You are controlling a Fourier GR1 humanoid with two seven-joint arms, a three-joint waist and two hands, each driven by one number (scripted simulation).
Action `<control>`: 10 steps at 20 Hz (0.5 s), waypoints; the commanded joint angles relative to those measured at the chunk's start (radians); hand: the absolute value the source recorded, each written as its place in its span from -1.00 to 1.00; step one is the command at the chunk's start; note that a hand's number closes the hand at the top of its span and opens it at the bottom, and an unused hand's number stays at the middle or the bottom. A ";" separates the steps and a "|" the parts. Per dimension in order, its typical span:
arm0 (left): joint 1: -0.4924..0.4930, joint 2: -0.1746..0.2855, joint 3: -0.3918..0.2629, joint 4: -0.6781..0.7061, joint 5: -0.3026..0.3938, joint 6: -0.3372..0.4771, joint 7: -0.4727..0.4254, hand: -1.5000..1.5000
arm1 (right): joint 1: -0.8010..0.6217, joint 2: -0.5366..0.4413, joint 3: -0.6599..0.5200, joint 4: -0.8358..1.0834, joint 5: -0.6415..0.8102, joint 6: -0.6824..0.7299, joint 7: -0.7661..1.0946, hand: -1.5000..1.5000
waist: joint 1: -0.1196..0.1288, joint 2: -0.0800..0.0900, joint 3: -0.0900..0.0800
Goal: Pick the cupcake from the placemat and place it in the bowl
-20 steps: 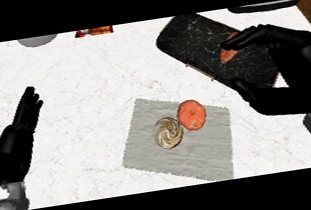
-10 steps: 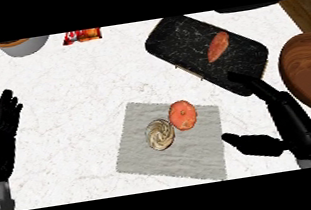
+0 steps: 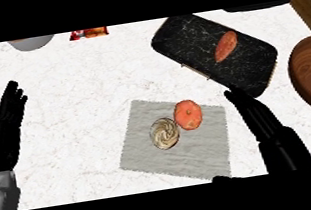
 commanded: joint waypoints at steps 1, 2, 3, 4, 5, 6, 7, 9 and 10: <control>-0.052 -0.027 -0.008 0.015 -0.040 0.014 0.026 0.00 | -0.103 0.063 -0.046 -0.061 0.024 0.172 0.129 -1.00 | 0.013 0.004 0.002; -0.081 -0.018 -0.012 0.016 -0.031 -0.007 0.057 0.00 | -0.164 0.108 -0.039 -0.014 0.038 0.203 0.160 -1.00 | 0.016 0.005 0.002; -0.046 -0.025 -0.004 0.043 -0.018 -0.021 -0.002 0.00 | -0.244 0.104 -0.069 -0.064 -0.004 0.298 0.240 -1.00 | 0.019 0.005 0.001; -0.023 -0.049 -0.021 -0.007 -0.039 0.016 0.029 0.00 | -0.277 0.150 -0.061 0.025 -0.001 0.303 0.235 -1.00 | 0.024 0.005 0.001; -0.064 0.004 0.033 0.051 0.010 -0.051 0.008 0.00 | -0.297 0.122 -0.092 0.027 -0.077 0.363 0.238 -1.00 | 0.023 0.007 0.001; -0.065 -0.010 0.006 0.027 -0.015 -0.029 0.022 0.00 | -0.359 0.163 -0.069 0.060 -0.067 0.413 0.308 -1.00 | 0.028 0.006 0.000; -0.026 -0.020 -0.008 -0.008 -0.027 -0.015 0.015 0.00 | -0.382 0.124 -0.120 0.074 -0.154 0.477 0.305 -1.00 | 0.038 0.006 0.000; -0.033 -0.007 0.010 -0.008 0.002 -0.039 0.036 0.00 | -0.434 0.150 -0.074 0.101 -0.176 0.568 0.380 -1.00 | 0.043 0.004 -0.001; -0.036 -0.011 -0.002 -0.021 -0.019 -0.024 0.047 0.00 | -0.459 0.164 -0.094 0.135 -0.216 0.597 0.391 -1.00 | 0.040 0.005 0.000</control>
